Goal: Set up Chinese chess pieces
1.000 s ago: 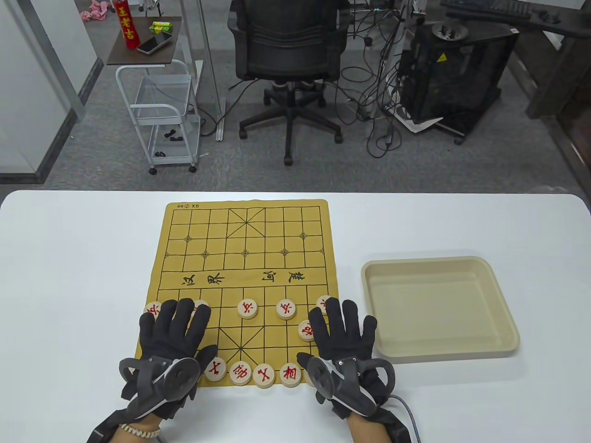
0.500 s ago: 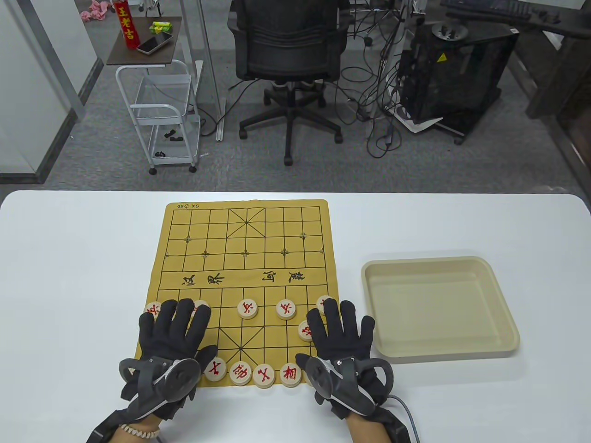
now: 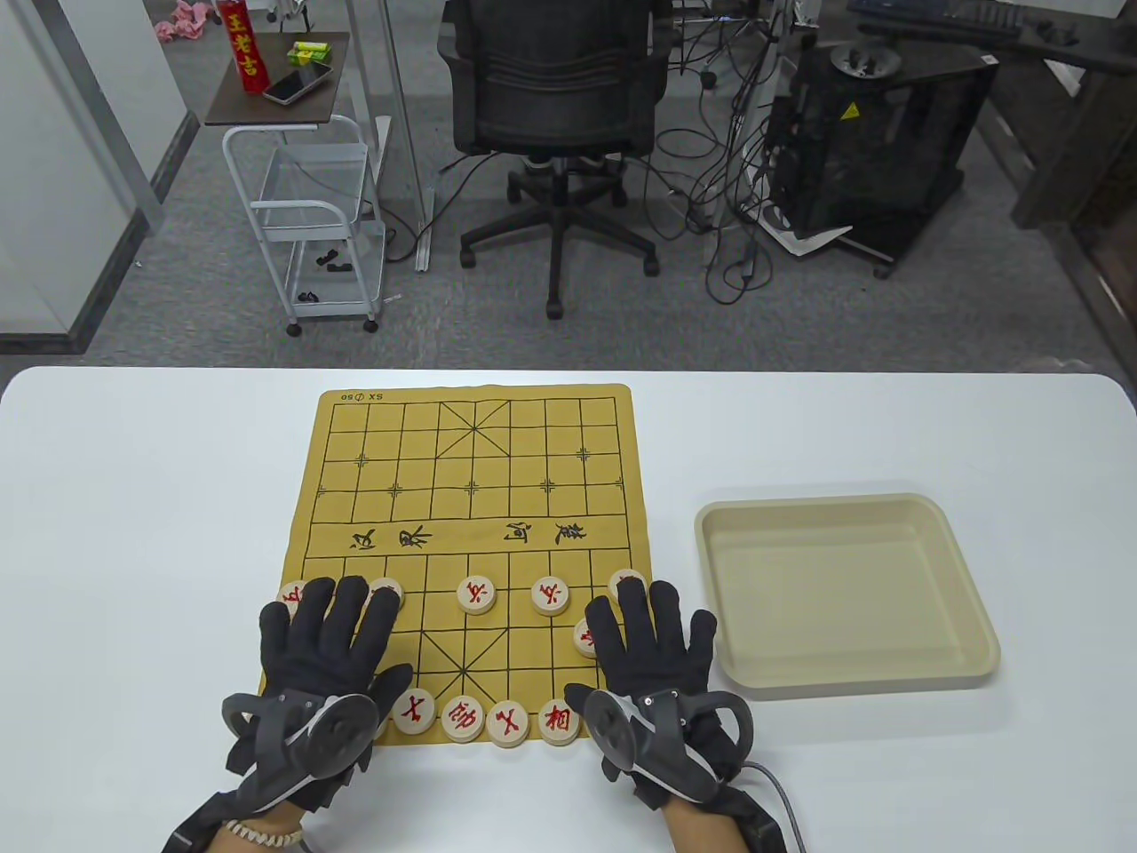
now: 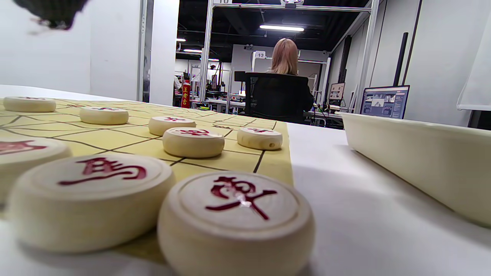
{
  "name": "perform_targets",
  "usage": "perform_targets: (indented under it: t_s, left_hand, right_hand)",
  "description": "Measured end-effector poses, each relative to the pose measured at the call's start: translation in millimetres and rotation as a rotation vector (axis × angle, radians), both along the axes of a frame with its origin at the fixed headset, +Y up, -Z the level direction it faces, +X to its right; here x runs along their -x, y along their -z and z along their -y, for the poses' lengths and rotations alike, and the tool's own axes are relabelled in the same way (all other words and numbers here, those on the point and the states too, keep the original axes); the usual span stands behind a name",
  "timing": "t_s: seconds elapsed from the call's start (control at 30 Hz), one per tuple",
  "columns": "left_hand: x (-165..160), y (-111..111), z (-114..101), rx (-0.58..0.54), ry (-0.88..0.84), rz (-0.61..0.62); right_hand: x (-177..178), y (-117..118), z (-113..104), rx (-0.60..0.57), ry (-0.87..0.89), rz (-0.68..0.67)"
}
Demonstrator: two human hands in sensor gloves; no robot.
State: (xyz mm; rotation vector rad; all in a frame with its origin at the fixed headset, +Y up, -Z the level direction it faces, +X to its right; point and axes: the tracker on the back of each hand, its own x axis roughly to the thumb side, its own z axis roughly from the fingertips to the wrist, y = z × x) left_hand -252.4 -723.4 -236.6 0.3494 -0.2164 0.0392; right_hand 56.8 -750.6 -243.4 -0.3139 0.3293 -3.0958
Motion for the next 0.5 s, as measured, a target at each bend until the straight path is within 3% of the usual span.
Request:
perform_targets:
  t_s: [0.5]
  left_hand:
    - [0.7,-0.5,-0.3,-0.006,-0.001,0.001]
  right_hand:
    - [0.6,-0.1,-0.1,-0.003,0.008,-0.004]
